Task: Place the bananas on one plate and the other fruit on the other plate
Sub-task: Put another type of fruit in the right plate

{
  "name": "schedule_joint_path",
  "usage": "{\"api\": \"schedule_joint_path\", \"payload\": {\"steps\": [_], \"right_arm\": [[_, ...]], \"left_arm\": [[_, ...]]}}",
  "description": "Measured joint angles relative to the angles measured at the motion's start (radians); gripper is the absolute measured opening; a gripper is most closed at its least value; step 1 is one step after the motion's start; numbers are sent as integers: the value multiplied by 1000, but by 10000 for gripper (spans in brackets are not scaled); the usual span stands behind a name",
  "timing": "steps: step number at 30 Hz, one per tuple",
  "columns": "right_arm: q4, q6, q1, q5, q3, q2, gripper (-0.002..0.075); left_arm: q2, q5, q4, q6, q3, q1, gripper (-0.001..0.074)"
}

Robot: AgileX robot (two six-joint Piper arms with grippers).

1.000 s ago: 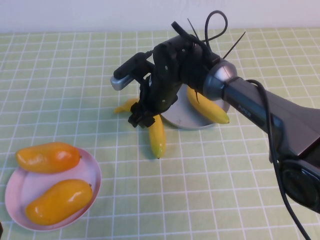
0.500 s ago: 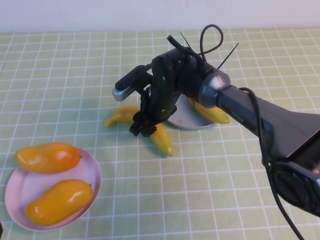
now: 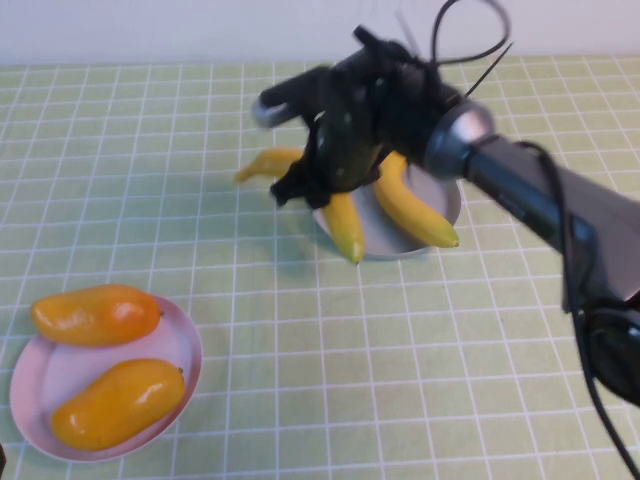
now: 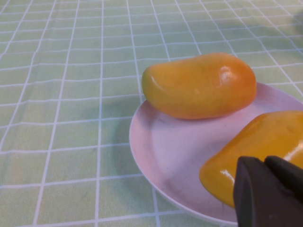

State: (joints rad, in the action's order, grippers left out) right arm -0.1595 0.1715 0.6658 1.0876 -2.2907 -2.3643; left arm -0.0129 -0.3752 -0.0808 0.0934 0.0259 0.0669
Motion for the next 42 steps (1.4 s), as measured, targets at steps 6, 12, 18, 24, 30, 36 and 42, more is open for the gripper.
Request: {"api": "schedule_joint_path", "payload": {"steps": [6,12,18,24,30,36,42], "right_arm": [[-27,90,-88,-2,-2,12,316],[4,134,-128,-2,-2,-4,316],[34,136,-128,-2,-2,-6,316],[45,136,-128,-2,-2,-14,316],[45,136,-128,-2,-2,-32,316],[45,136,-128,-2,-2,-32,330],[45,136,-128,-2,-2,-32,397]], "left_arm": [[0,0,0,0,0,0,-2],[0,0,0,0,0,0,-2],[0,0,0,0,0,0,-2],[0,0,0,0,0,0,-2],[0,0,0,0,0,0,-2],[0,0,0,0,0,0,-2],[0,0,0,0,0,0,-2]]}}
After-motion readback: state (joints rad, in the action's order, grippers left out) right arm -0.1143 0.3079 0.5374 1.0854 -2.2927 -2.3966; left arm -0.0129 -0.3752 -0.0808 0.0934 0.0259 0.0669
